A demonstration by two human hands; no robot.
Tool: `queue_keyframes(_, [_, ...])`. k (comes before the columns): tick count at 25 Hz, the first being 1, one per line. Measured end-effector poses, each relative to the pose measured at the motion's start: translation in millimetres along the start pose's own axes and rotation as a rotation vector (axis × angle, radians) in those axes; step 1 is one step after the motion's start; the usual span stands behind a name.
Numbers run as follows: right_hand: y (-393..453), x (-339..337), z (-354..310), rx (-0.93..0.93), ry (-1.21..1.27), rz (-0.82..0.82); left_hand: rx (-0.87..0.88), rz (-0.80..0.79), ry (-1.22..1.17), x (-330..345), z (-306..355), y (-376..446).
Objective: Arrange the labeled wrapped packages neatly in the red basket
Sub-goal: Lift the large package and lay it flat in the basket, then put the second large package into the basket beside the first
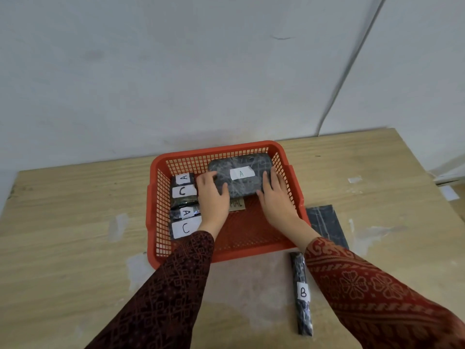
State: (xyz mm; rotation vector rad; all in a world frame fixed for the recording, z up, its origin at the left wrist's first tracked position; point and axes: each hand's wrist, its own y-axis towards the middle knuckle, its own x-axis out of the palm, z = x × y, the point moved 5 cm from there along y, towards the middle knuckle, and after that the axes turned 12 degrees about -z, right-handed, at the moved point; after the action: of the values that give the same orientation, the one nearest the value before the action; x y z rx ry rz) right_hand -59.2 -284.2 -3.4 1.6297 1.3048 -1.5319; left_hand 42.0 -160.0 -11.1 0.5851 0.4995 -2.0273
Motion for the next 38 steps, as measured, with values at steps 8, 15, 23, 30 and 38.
queue_keyframes(8, [0,6,2,-0.057,0.037,-0.006,0.151,-0.264,0.676,26,-9,-11])
queue_keyframes(15, [-73,-28,9,-0.237,0.29,0.074,0.013,-0.292,0.62,27,30,-17])
queue_keyframes(23, [-201,34,101,0.285,0.449,0.197,0.622,-0.546,0.546,119,150,-81])
queue_keyframes(30, [-226,77,121,0.371,0.433,0.009,0.556,-0.887,1.314,199,128,-105])
queue_keyframes(38, [-250,-9,181,0.296,1.081,0.395,0.744,-0.806,0.626,157,190,-92])
